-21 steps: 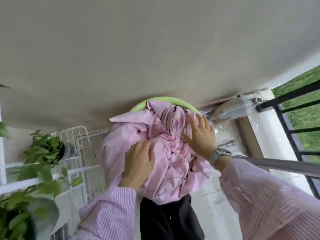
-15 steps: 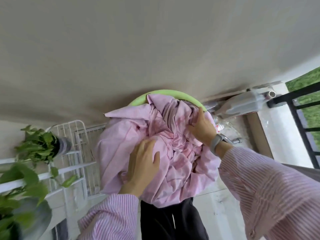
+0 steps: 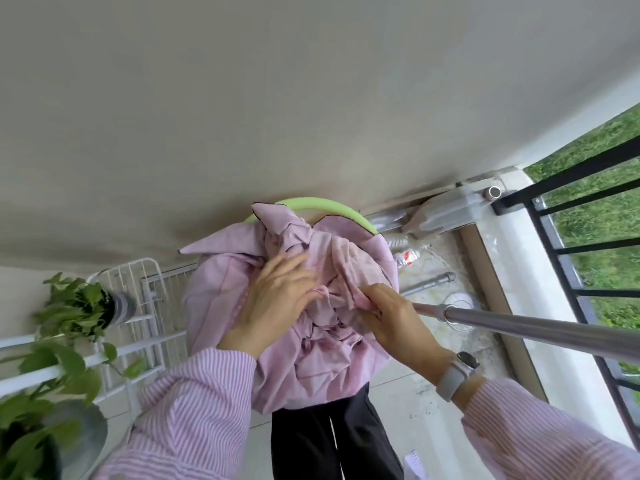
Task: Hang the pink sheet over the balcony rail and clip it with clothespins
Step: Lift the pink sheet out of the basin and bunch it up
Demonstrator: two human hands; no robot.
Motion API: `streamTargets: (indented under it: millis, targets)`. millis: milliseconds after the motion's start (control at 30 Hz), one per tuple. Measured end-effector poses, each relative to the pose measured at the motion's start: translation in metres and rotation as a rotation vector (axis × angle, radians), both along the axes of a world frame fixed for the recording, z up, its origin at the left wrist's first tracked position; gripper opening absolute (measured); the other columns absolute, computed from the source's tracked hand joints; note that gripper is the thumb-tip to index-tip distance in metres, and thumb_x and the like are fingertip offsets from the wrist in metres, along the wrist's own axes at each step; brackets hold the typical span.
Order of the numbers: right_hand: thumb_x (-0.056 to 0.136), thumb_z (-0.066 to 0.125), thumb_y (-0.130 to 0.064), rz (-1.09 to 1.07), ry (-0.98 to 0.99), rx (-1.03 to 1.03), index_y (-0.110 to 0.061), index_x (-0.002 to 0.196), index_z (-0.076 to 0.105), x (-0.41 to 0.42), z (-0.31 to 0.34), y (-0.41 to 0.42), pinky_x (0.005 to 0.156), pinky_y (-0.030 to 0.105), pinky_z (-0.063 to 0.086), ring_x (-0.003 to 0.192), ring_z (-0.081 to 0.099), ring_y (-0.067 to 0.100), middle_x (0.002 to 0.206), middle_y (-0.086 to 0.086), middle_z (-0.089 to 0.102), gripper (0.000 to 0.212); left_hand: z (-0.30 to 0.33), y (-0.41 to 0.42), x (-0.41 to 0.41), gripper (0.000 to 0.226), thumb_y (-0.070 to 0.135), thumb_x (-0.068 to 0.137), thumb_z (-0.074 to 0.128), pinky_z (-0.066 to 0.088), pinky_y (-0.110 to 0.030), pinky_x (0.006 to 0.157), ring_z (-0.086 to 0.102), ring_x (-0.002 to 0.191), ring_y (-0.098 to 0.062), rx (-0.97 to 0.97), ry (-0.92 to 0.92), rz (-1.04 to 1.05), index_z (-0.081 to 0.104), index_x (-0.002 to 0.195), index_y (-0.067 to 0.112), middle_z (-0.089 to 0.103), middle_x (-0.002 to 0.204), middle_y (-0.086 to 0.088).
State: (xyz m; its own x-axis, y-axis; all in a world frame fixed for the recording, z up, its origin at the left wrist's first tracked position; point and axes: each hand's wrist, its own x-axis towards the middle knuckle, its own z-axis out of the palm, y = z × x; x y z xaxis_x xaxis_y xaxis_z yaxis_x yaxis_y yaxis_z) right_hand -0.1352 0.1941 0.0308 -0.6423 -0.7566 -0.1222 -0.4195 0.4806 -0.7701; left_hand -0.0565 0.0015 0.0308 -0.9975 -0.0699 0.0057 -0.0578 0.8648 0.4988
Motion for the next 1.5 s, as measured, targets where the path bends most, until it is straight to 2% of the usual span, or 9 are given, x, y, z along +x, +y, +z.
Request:
streamTargets:
  millis: [167,333,567,667,767,1033,1233,1367,1500]
  targets:
    - [0.073,0.053,-0.059,-0.13,-0.226,0.023,-0.019,0.136,0.032,0.006,0.001,-0.006,0.108,0.023,0.022,0.13,0.028,0.007,0.139,-0.002,0.034,0.078,0.011,0.008,0.034,0.031,0.028,0.088,0.042,0.039,-0.026,0.062,0.062,0.063,-0.021,0.053,-0.034,0.14,0.059,0.068,0.011,0.063,0.067,-0.003]
    - [0.06,0.065,-0.068,-0.435,-0.566,0.117,-0.022,0.144,0.009,0.006,-0.008,-0.045,0.114,0.042,0.021,0.139,0.016,0.012,0.152,-0.002,0.018,0.11,0.012,0.012,0.056,0.033,0.027,0.091,0.043,0.046,-0.028,0.059,0.06,0.065,-0.018,0.012,0.014,0.113,0.063,0.07,0.011,0.063,0.068,-0.001]
    - [0.078,0.061,-0.004,-0.368,-0.351,0.232,0.007,0.089,0.062,0.016,0.004,-0.05,0.095,0.047,0.042,0.086,0.058,0.022,0.083,0.02,0.067,0.016,0.017,0.0,0.08,0.017,0.026,0.083,0.052,0.047,-0.022,0.072,0.064,0.081,-0.014,0.32,-0.188,0.3,0.065,0.089,0.018,0.068,0.089,0.005]
    - [0.08,0.059,-0.002,-0.356,-0.267,0.176,0.01,0.076,0.062,0.028,0.017,-0.051,0.104,0.042,0.034,0.086,0.056,0.025,0.077,0.021,0.068,0.013,0.021,-0.001,0.073,0.042,0.043,0.082,0.053,0.038,-0.029,0.099,0.051,0.115,-0.009,0.792,-0.384,0.581,0.048,0.122,0.03,0.054,0.124,0.009]
    - [0.079,0.063,-0.005,-0.361,-0.308,0.059,-0.002,0.079,0.066,0.037,0.028,-0.055,0.091,0.032,0.044,0.08,0.057,0.013,0.079,0.004,0.065,0.005,0.021,0.004,0.057,0.069,0.058,0.08,0.05,0.022,-0.037,0.112,0.023,0.135,-0.007,0.759,-0.422,0.581,0.018,0.138,0.041,0.026,0.148,0.01]
    - [0.083,0.061,-0.015,-0.341,-0.336,-0.031,-0.008,0.098,0.064,0.047,0.031,-0.044,0.087,0.024,0.04,0.093,0.054,0.004,0.095,0.0,0.06,0.017,0.021,0.021,0.052,0.036,0.009,0.085,0.055,0.046,-0.036,0.084,0.057,0.101,-0.03,0.338,-0.215,0.531,0.055,0.12,0.017,0.063,0.109,-0.011]
    - [0.063,0.065,-0.065,-0.582,-0.683,0.088,-0.031,0.142,0.012,0.038,0.023,-0.05,0.113,0.043,0.023,0.137,0.021,0.012,0.149,-0.003,0.023,0.101,0.041,0.031,0.055,0.021,0.012,0.086,0.055,0.034,-0.004,0.078,0.053,0.09,-0.009,0.339,0.024,0.493,0.061,0.106,0.01,0.065,0.098,-0.006]
    - [0.076,0.068,-0.04,-0.478,-0.898,0.035,-0.026,0.144,0.011,0.033,0.031,-0.066,0.104,0.023,0.028,0.127,0.028,0.003,0.138,-0.01,0.03,0.09,0.041,0.024,0.067,0.015,0.004,0.08,0.062,0.036,0.0,0.078,0.053,0.089,0.003,0.374,0.103,0.564,0.066,0.094,0.005,0.067,0.092,-0.003]
    - [0.079,0.065,-0.009,-0.324,-0.664,0.1,-0.011,0.129,0.044,0.033,0.031,-0.082,0.079,0.01,0.036,0.104,0.048,0.012,0.12,0.005,0.052,0.054,0.041,0.022,0.081,0.012,0.011,0.076,0.07,0.046,-0.011,0.068,0.057,0.078,0.001,0.442,0.075,0.591,0.064,0.087,0.01,0.067,0.085,-0.003]
